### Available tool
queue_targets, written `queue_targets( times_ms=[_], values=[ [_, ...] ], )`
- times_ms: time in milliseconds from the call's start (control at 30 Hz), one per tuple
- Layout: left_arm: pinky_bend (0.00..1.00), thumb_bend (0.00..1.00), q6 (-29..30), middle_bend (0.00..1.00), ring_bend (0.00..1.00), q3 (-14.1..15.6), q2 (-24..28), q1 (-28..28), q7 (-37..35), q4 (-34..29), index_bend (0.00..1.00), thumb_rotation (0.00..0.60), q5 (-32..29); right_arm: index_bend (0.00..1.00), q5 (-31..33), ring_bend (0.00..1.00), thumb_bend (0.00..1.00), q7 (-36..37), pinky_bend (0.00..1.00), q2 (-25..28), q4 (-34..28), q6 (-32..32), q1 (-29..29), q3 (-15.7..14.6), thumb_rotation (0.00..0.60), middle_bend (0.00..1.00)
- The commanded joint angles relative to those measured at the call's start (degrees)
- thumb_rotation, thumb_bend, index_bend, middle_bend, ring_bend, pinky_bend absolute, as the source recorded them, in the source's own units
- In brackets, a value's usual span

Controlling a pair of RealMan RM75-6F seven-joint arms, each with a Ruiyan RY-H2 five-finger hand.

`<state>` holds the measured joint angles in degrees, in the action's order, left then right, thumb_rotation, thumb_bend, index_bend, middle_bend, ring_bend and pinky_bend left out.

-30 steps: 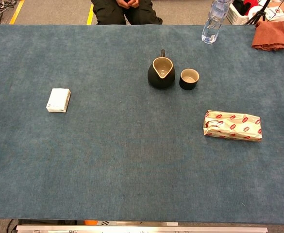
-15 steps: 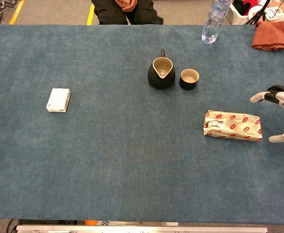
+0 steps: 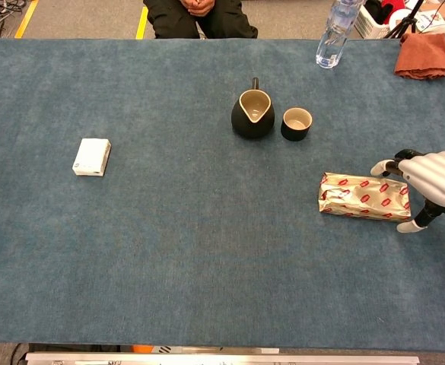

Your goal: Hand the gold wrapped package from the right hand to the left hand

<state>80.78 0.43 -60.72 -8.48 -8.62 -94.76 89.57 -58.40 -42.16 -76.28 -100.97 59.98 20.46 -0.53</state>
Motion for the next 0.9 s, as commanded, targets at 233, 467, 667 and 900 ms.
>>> queue_targets(
  times_ms=[233,467,667,900],
  values=[
    [0.18,0.27,0.12,0.21,0.09,0.03,0.20,0.09,-0.62,0.20,0.32,0.600,-0.10,0.28,2.62,0.10,0.08,-4.09,0.22,-2.86,0.26,0.93,2.67,-0.54,0.600,0.26],
    [0.18,0.27,0.48,0.21,0.09,0.04,0.41,0.48,-1.51,0.68,0.32,0.600,-0.52,0.34,1.97,0.12,0.19,-6.10,0.22,-4.07,2.09,3.71,2.68,-2.01,0.600,0.29],
    [0.18,0.27,0.42,0.21,0.09,0.19,0.35,0.38,-1.92,0.77,0.32,0.600,-0.03,0.37,0.20,0.15,0.25,-5.67,0.24,-5.93,4.19,5.64,2.57,-2.16,0.600,0.32],
    [0.18,0.27,0.07,0.21,0.09,0.20,1.05,0.15,-2.36,0.52,0.32,0.600,0.05,0.48,-3.77,0.30,0.58,-1.85,0.50,-6.81,6.62,6.95,2.38,-1.52,0.600,0.41]
  ],
)
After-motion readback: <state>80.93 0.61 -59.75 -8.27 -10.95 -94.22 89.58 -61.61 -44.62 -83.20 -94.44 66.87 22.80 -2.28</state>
